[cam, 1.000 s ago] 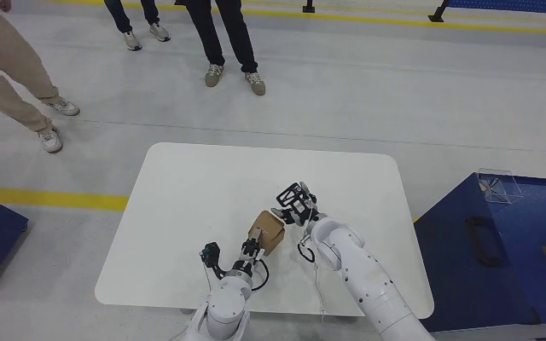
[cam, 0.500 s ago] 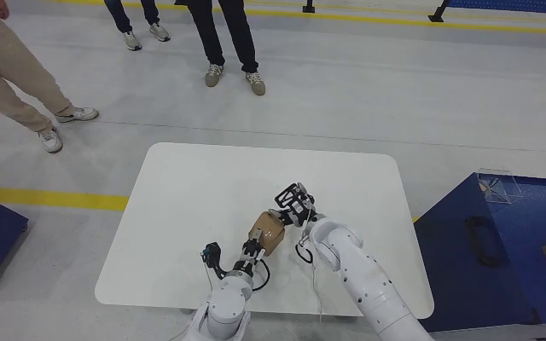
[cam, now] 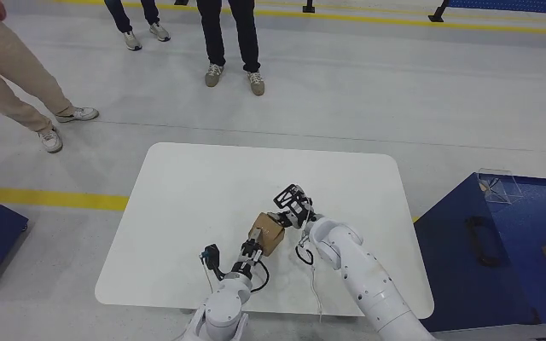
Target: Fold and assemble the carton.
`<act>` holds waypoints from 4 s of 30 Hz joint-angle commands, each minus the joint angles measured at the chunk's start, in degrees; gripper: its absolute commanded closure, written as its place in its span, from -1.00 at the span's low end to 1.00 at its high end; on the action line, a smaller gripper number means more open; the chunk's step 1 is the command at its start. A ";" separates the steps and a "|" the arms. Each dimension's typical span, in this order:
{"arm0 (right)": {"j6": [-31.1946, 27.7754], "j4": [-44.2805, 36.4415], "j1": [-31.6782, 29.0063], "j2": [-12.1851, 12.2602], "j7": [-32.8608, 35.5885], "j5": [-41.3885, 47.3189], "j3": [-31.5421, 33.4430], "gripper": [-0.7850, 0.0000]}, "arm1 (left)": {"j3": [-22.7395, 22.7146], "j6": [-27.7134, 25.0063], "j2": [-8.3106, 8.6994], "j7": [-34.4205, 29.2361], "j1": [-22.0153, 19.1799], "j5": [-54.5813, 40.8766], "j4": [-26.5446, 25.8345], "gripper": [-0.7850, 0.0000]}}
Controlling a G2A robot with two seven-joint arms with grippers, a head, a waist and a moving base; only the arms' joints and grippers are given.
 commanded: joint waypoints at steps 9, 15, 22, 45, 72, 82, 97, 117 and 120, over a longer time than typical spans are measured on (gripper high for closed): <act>-0.22 0.86 0.46 -0.15 0.34 -0.18 -0.45 -1.00 | 0.42 1.74 0.15 0.51 -0.72 0.53 0.81 -0.12; -0.14 1.91 1.03 -0.36 0.58 -0.28 -0.96 -1.00 | 0.81 2.49 0.16 1.08 -1.20 0.63 1.24 -0.01; 1.02 2.21 1.43 -0.49 -0.38 -0.43 -0.88 -1.00 | 0.92 2.62 0.25 1.10 -1.64 0.49 1.83 -0.06; -4.25 -1.62 -1.01 0.65 0.19 -1.96 0.76 -1.00 | 1.46 2.88 0.51 1.76 -2.03 0.72 2.51 -0.04; 0.46 3.89 3.94 -0.27 8.06 5.57 2.37 -1.00 | 0.80 -19.09 3.13 10.99 4.45 29.53 -3.73 -1.00; -4.42 12.96 9.46 -1.92 8.62 9.35 -0.97 -1.00 | -3.58 -29.46 7.60 17.71 3.18 77.13 -0.05 -1.00; -8.60 16.27 12.21 -3.83 5.73 8.93 -6.03 -1.00 | -1.12 -23.52 8.57 17.18 -2.33 90.45 12.15 -1.00; -8.10 18.65 12.33 -3.24 3.35 9.92 -3.96 -1.00 | 4.03 -19.23 7.79 20.48 -9.09 90.38 22.98 0.84; -7.86 19.10 12.36 -3.09 3.32 10.88 -3.16 -1.00 | 4.24 -19.28 7.80 20.02 -8.30 89.20 21.84 1.00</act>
